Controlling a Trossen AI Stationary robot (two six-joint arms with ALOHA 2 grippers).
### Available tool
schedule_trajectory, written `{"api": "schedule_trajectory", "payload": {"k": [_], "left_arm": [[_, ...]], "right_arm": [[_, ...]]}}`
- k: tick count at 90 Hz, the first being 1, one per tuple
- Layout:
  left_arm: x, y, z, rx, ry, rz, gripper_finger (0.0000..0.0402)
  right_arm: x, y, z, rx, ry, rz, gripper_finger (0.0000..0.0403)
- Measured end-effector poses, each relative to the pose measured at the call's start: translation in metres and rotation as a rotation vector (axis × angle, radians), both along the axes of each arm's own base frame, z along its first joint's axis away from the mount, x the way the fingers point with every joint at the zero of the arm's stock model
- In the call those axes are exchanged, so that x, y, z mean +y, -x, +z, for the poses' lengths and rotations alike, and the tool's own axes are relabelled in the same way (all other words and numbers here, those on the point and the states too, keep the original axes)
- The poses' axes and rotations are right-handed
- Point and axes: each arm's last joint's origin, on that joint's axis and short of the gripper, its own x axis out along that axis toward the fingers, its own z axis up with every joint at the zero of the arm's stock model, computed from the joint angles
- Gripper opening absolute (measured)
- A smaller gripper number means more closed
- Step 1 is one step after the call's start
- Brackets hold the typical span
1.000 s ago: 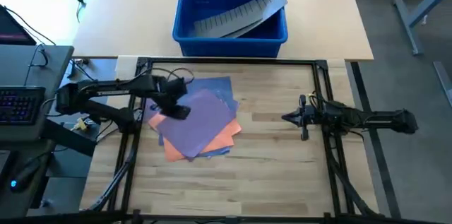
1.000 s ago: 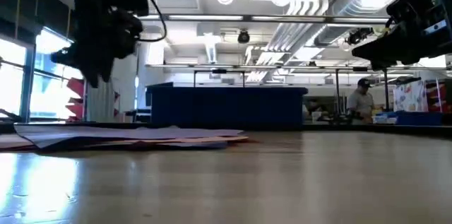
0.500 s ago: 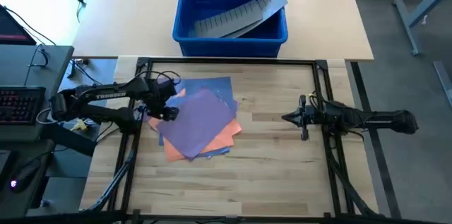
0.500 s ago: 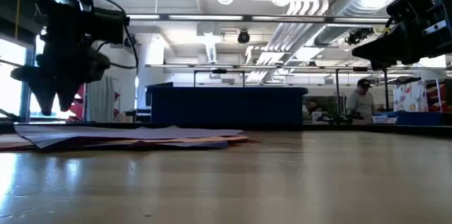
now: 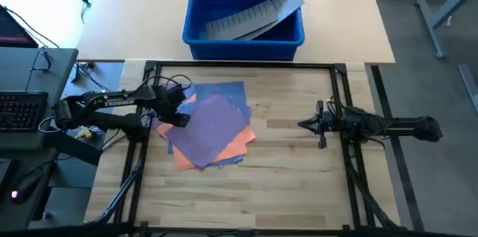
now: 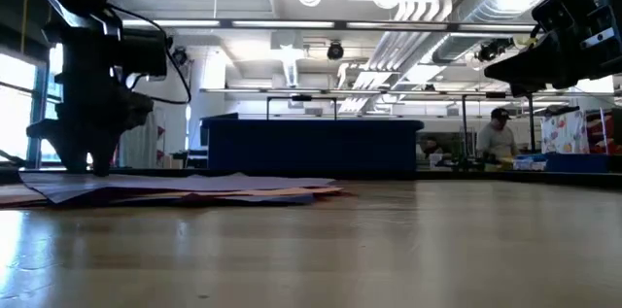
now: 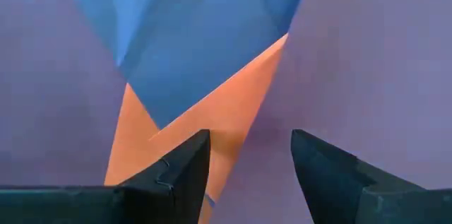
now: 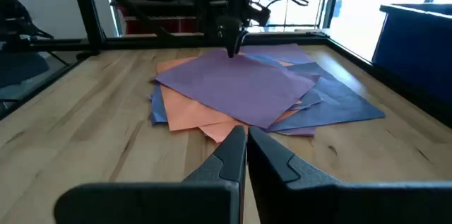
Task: Organize paper
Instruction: Move the purple paper to the bottom right of the table
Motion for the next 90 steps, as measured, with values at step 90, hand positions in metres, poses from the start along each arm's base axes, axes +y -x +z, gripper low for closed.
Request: {"api": "schedule_trajectory", "payload": {"k": [90], "left_arm": [[0.004,-0.019,-0.015,-0.139,0.146,-0.132,0.0062]], "right_arm": [[0.000,0.000,0.000,0.000,0.000,0.000,0.0000]]}}
